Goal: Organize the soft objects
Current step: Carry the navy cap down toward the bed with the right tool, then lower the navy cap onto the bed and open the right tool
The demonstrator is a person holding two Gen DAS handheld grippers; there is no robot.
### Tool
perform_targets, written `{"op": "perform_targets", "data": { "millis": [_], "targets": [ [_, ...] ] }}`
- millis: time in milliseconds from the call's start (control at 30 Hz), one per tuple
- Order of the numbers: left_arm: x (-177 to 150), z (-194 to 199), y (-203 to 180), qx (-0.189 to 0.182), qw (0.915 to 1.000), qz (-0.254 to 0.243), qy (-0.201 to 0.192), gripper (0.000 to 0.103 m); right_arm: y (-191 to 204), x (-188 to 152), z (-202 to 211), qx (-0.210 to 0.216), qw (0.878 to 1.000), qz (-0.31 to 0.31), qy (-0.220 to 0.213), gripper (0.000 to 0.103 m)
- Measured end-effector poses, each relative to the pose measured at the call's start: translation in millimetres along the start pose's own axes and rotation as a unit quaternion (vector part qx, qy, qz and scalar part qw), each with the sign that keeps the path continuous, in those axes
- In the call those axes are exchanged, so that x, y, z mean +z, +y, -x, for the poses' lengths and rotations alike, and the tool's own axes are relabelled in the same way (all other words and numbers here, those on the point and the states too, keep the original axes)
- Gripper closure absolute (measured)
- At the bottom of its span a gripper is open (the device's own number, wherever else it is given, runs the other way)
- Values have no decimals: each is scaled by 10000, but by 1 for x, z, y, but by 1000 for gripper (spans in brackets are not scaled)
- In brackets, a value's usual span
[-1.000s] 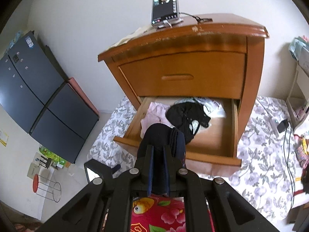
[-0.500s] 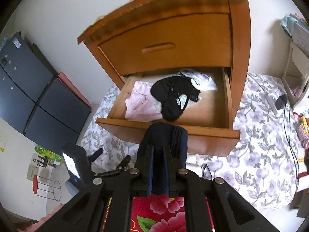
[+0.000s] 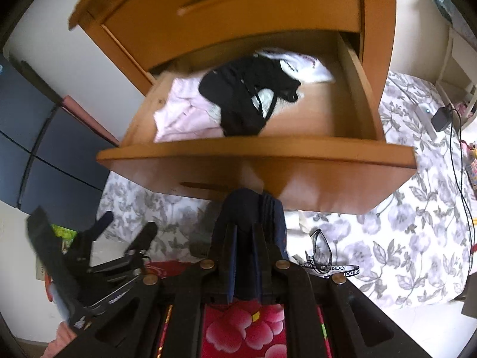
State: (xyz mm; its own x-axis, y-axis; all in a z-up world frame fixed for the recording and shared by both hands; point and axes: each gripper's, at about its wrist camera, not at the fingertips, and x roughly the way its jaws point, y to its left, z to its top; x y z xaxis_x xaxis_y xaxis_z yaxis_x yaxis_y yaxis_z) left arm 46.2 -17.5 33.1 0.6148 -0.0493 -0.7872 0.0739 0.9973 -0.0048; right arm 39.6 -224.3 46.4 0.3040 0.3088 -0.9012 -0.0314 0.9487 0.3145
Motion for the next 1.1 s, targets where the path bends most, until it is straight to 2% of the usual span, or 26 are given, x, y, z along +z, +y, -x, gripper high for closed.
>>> {"op": "perform_targets", "data": {
  "millis": [267,367,567,600,667,833,933,1100],
  "targets": [
    [0,0,0,18,10000,-21,-8,2,1,0,-41,-35,9995,-163,280,92],
    [0,0,1,9,10000,-4,-3,2,5,-3,-54,50,9989,-174,426,89],
    [0,0,1,15,10000,-9,0,2,11,-7,-55,66,9987,-74,503,88],
    [0,0,1,19,10000,-7,-1,2,11,-7,-55,53,9987,-72,495,87],
    [0,0,2,28,10000,-11,3,2,10,-6,-53,56,9989,-82,466,75],
    [-1,-1,1,64,10000,-33,42,2,7,-9,-49,-20,9993,-71,367,74],
    [0,-2,0,131,9999,-61,92,2,7,-14,-50,-88,9995,-17,315,62],
    [-1,-1,-6,209,9995,-203,84,2,4,-23,-59,-31,9996,-54,284,60]
  ]
}}
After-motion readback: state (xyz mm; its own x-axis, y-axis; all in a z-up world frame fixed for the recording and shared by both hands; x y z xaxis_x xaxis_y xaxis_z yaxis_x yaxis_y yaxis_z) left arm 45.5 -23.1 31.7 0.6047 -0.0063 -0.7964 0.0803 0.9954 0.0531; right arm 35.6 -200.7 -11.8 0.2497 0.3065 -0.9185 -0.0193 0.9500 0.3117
